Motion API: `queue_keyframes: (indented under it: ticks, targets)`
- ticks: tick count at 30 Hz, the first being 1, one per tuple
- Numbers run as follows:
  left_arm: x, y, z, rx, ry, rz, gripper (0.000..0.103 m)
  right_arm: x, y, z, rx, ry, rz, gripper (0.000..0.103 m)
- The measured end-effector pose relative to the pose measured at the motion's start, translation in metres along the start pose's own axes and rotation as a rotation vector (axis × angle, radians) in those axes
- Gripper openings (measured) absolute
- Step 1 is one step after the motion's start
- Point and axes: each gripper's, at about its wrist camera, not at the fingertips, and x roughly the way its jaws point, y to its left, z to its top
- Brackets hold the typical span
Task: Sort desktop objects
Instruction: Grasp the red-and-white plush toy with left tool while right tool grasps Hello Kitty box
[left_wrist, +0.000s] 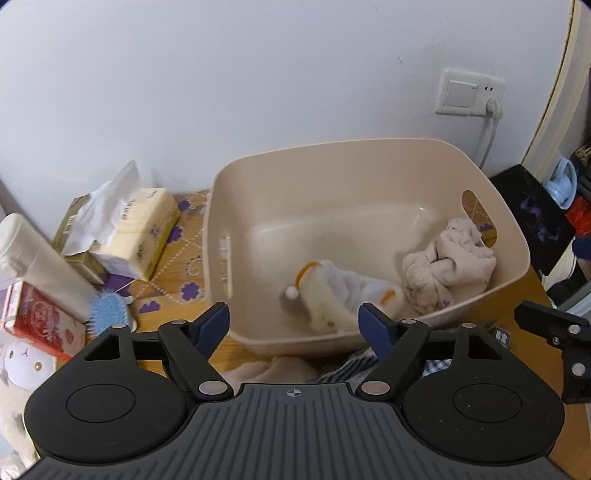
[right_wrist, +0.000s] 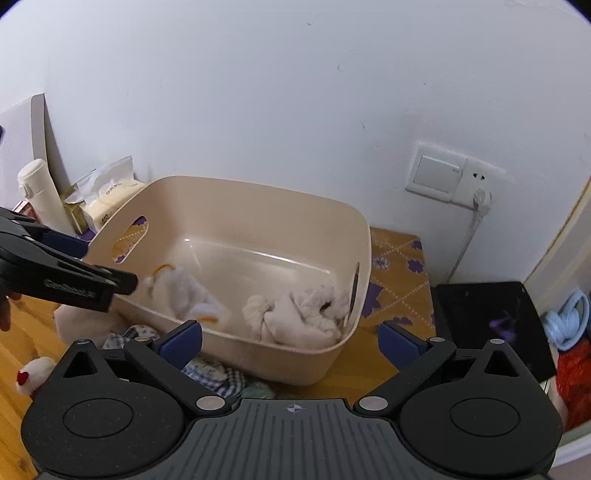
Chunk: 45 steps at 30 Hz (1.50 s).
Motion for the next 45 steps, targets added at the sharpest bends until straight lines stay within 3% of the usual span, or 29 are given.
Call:
queue_keyframes:
  ticks: [5,15,33,41,44,45]
  targets:
    - [-0.015,0.016,-0.018,0.017,-0.003,0.001,0.081,-0.004,0.008,-0.015,0.034,0.021,-0.004,0.103]
    - [-0.012,0.048,-0.062,0.007,0.074,0.005,0.081,0.006,0.017,-0.049,0.047,0.117,-0.004,0.103]
    - [0.035,0.082,-0.11,-0.013,0.266,0.001,0.081,0.043,0.036,-0.08,0.245,0.252,0.015,0.102]
    - [0.049,0.081,-0.12,-0.023,0.285,-0.011,0.081,0.055,0.039,-0.084,0.26,0.285,0.03,0.087]
    - [0.053,0.08,-0.124,-0.027,0.298,-0.02,0.079,0.058,0.041,-0.085,0.257,0.302,0.035,0.074]
    - [0.053,0.08,-0.125,-0.029,0.3,-0.024,0.074,0.059,0.041,-0.086,0.26,0.307,0.04,0.069]
